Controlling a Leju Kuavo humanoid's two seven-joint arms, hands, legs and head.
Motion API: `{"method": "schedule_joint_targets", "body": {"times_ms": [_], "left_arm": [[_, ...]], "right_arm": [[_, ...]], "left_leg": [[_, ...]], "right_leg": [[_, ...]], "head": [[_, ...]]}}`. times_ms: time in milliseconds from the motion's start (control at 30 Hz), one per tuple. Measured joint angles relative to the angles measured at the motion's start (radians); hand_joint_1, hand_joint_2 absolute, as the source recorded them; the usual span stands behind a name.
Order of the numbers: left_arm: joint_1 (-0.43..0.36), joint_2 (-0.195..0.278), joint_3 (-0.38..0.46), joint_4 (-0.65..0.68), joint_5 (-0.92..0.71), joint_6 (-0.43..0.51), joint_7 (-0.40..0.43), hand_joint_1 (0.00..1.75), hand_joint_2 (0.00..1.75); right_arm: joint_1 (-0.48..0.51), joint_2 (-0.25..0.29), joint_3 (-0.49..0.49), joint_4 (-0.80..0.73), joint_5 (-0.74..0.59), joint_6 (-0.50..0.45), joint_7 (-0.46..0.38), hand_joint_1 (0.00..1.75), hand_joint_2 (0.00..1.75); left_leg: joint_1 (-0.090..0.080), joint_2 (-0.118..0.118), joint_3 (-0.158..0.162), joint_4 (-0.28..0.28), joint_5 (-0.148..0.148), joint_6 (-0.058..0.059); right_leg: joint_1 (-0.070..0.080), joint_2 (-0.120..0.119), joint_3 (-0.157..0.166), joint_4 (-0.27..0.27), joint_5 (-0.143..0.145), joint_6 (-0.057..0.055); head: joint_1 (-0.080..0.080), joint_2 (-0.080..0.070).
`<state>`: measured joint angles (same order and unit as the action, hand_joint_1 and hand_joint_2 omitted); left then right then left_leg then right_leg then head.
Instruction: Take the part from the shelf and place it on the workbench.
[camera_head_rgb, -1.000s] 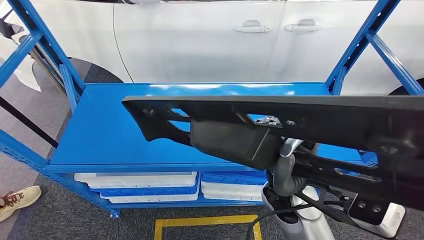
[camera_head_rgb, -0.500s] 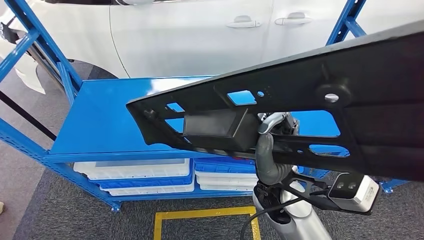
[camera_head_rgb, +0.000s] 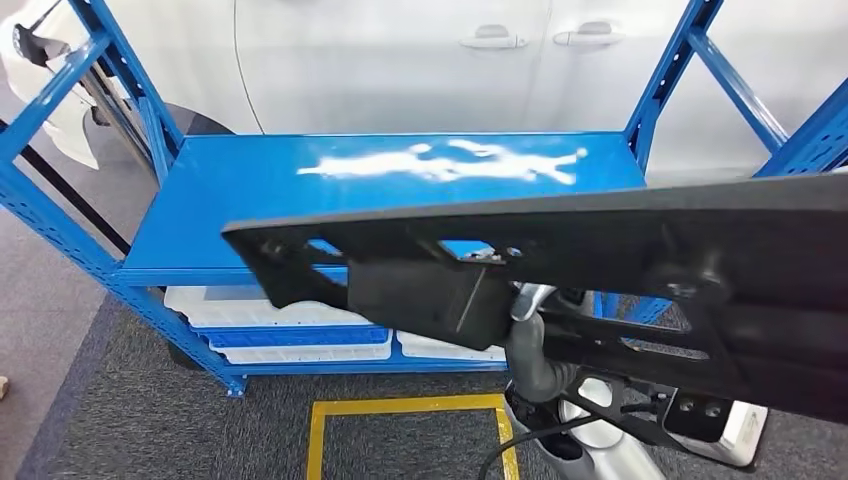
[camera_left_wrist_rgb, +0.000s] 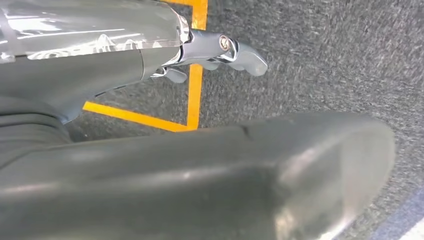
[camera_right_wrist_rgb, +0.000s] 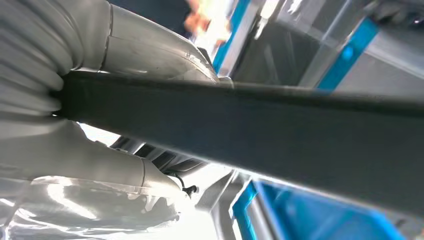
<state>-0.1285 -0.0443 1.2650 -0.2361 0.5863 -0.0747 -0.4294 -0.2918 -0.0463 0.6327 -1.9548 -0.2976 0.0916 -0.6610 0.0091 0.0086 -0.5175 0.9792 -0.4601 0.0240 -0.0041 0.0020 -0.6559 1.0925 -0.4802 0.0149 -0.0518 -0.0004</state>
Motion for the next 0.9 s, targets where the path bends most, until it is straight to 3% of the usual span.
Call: {"method": "schedule_joint_targets", "body": {"times_ms": [67, 100, 167, 233, 300, 367, 433, 467, 500, 567, 600, 633, 667, 700, 733, 800, 833, 900], "left_arm": [[0.003, 0.000, -0.002, 0.000, 0.000, 0.003, 0.005, 0.00, 0.00], [0.005, -0.001, -0.002, 0.000, 0.000, 0.006, 0.010, 0.00, 0.00], [0.007, -0.001, -0.002, 0.000, 0.000, 0.014, 0.019, 0.00, 0.00], [0.008, -0.001, -0.002, 0.000, 0.000, 0.023, 0.028, 0.00, 0.00], [0.008, -0.001, -0.002, 0.000, 0.000, 0.027, 0.034, 0.00, 0.00], [0.010, -0.001, -0.002, 0.000, 0.000, 0.026, 0.035, 0.00, 0.00], [0.015, -0.001, -0.002, 0.000, 0.000, 0.023, 0.033, 0.00, 0.00], [0.018, -0.002, -0.002, 0.000, 0.000, 0.021, 0.031, 0.00, 0.00], [0.020, -0.002, -0.002, 0.000, 0.000, 0.019, 0.029, 0.00, 0.00], [0.022, -0.002, -0.002, 0.000, 0.000, 0.016, 0.024, 0.00, 0.00], [0.022, -0.002, -0.003, 0.000, 0.000, 0.014, 0.023, 0.00, 0.00], [0.022, -0.003, -0.003, 0.000, 0.000, 0.014, 0.021, 0.00, 0.00], [0.022, -0.004, -0.003, 0.000, 0.000, 0.013, 0.021, 0.00, 0.00], [0.022, -0.005, -0.004, 0.000, 0.000, 0.013, 0.020, 0.00, 0.00], [0.022, -0.006, -0.004, 0.000, 0.000, 0.013, 0.020, 0.00, 0.00], [0.018, -0.006, -0.004, 0.000, 0.000, 0.012, 0.020, 0.00, 0.00], [0.016, -0.007, -0.005, 0.000, 0.000, 0.012, 0.021, 0.00, 0.00], [0.016, -0.009, -0.005, 0.000, 0.000, 0.012, 0.023, 0.00, 0.00]], "right_arm": [[0.001, -0.011, 0.005, -0.002, -0.030, 0.008, -0.009, 1.75, 1.75], [0.003, -0.019, 0.005, -0.004, -0.038, 0.011, -0.011, 1.75, 1.75], [0.007, -0.032, 0.006, -0.009, -0.040, 0.016, -0.002, 1.75, 1.75], [0.009, -0.039, 0.008, -0.011, -0.039, 0.019, 0.017, 1.75, 1.75], [0.010, -0.041, 0.013, -0.009, -0.039, 0.028, 0.034, 1.75, 1.75], [0.015, -0.043, 0.017, -0.003, -0.036, 0.039, 0.034, 1.75, 1.75], [0.027, -0.045, 0.019, 0.004, -0.022, 0.051, 0.020, 1.75, 1.75], [0.036, -0.045, 0.020, 0.006, -0.011, 0.060, 0.014, 1.75, 1.75], [0.049, -0.045, 0.019, 0.007, 0.002, 0.070, 0.008, 1.75, 1.75], [0.082, -0.045, 0.014, 0.008, 0.027, 0.094, -0.002, 1.75, 1.75], [0.099, -0.044, 0.010, 0.009, 0.037, 0.106, -0.008, 1.75, 1.75], [0.115, -0.044, 0.006, 0.010, 0.045, 0.116, -0.013, 1.75, 1.75], [0.129, -0.044, 0.000, 0.011, 0.051, 0.127, -0.017, 1.75, 1.75], [0.140, -0.044, -0.007, 0.012, 0.053, 0.137, -0.019, 1.75, 1.75], [0.150, -0.044, -0.015, 0.012, 0.054, 0.147, -0.019, 1.75, 1.75], [0.164, -0.044, -0.031, 0.011, 0.058, 0.169, -0.019, 1.75, 1.75], [0.169, -0.044, -0.038, 0.011, 0.060, 0.180, -0.019, 1.75, 1.75], [0.175, -0.044, -0.050, 0.010, 0.063, 0.194, -0.020, 1.75, 1.75]], "left_leg": [[-0.001, 0.001, -0.029, 0.001, 0.023, 0.004], [-0.001, 0.001, -0.044, 0.003, 0.033, 0.002], [0.000, 0.002, -0.076, 0.010, 0.052, -0.002], [0.001, 0.002, -0.106, 0.022, 0.068, -0.009], [0.000, 0.001, -0.127, 0.033, 0.083, -0.019], [-0.001, -0.001, -0.133, 0.033, 0.100, -0.031], [0.002, -0.003, -0.140, 0.033, 0.103, -0.044], [0.003, -0.004, -0.149, 0.050, 0.080, -0.049], [0.005, -0.004, -0.163, 0.085, 0.038, -0.052], [0.006, -0.005, -0.196, 0.209, -0.069, -0.058], [0.006, -0.005, -0.205, 0.271, -0.099, -0.060], [0.006, -0.005, -0.203, 0.313, -0.105, -0.061], [0.006, -0.005, -0.184, 0.323, -0.088, -0.059], [0.006, -0.005, -0.148, 0.297, -0.060, -0.056], [0.005, -0.005, -0.097, 0.241, -0.038, -0.051], [-0.001, -0.004, 0.015, 0.092, -0.046, -0.038], [-0.005, -0.004, 0.048, 0.039, -0.060, -0.033], [-0.009, -0.004, 0.059, 0.004, -0.062, -0.024]], "right_leg": [[-0.005, 0.000, -0.031, 0.122, -0.095, 0.009], [-0.008, 0.000, -0.039, 0.173, -0.115, 0.013], [-0.011, -0.001, -0.014, 0.194, -0.092, 0.017], [-0.014, 0.000, 0.073, 0.089, -0.041, 0.018], [-0.011, 0.003, 0.158, -0.042, -0.042, 0.009], [-0.005, 0.006, 0.179, -0.087, -0.054, -0.007], [-0.005, 0.004, 0.164, -0.087, -0.036, -0.024], [-0.006, 0.002, 0.154, -0.089, -0.024, -0.033], [-0.007, 0.000, 0.142, -0.090, -0.012, -0.039], [-0.005, -0.002, 0.113, -0.090, 0.012, -0.046], [-0.004, -0.003, 0.097, -0.089, 0.023, -0.047], [-0.002, -0.003, 0.081, -0.087, 0.035, -0.047], [0.000, -0.003, 0.064, -0.085, 0.047, -0.046], [0.001, -0.003, 0.048, -0.083, 0.058, -0.045], [0.002, -0.003, 0.034, -0.080, 0.068, -0.043], [0.005, -0.003, 0.015, -0.075, 0.086, -0.035], [0.005, -0.004, 0.011, -0.074, 0.095, -0.029], [0.003, -0.005, 0.009, -0.079, 0.115, -0.016]], "head": [[0.000, 0.000], [0.000, 0.000], [0.000, 0.000], [0.000, 0.000], [0.000, 0.000], [0.000, 0.000], [0.000, 0.000], [0.000, 0.000], [0.000, 0.000], [0.000, 0.000], [0.000, 0.000], [0.000, 0.000], [0.000, 0.000], [0.000, 0.000], [0.000, 0.000], [0.000, 0.000], [0.000, 0.000], [0.000, 0.000]]}}
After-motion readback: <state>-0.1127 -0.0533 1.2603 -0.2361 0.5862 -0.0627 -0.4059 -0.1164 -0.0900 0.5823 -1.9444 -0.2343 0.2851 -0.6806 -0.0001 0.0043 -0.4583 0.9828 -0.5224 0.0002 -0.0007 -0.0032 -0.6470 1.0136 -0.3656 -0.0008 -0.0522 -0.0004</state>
